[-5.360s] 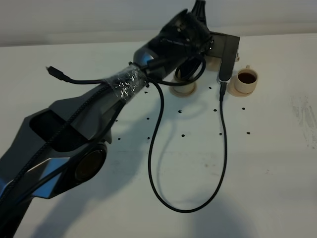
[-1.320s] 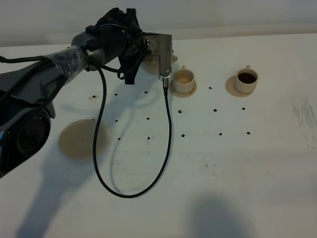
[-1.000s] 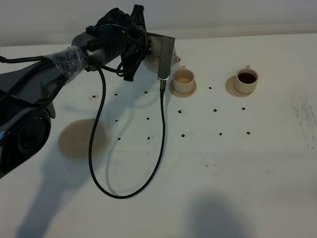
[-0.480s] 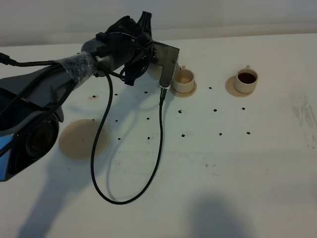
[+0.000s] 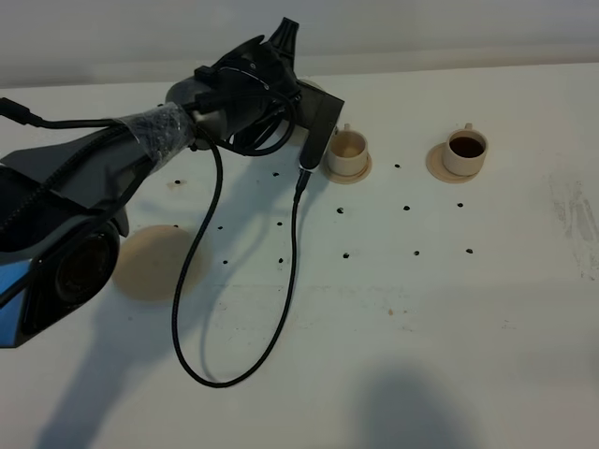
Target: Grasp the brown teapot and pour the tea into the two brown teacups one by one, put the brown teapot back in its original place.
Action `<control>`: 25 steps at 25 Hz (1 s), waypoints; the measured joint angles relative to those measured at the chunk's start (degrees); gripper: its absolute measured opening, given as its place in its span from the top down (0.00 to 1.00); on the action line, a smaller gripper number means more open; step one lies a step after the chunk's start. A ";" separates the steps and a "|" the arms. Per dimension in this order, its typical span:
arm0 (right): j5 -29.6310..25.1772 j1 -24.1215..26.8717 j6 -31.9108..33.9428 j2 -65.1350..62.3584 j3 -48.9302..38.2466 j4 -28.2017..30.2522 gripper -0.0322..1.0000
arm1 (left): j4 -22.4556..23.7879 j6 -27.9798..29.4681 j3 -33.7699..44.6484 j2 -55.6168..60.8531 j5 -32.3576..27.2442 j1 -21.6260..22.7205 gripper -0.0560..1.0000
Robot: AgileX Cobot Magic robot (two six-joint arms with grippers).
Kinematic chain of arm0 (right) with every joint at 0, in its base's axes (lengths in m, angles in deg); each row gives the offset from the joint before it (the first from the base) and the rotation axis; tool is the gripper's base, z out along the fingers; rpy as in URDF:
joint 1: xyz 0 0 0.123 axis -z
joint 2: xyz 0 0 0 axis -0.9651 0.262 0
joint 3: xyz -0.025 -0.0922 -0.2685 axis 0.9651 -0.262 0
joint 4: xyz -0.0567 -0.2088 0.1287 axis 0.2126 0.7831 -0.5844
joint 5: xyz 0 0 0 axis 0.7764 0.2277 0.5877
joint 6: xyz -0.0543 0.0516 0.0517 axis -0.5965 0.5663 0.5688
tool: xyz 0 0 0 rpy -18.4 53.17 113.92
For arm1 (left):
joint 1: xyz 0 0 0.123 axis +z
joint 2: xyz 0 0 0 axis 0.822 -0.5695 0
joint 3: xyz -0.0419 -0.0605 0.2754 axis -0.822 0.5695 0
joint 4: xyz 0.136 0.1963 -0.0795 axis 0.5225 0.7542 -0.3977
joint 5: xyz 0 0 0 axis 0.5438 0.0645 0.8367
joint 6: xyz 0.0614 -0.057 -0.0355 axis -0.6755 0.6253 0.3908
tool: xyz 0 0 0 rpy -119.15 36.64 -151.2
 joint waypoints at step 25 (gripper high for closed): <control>0.00 0.00 0.00 0.00 0.00 0.00 0.55 | 9.58 -0.67 0.00 0.00 -0.13 -2.66 0.87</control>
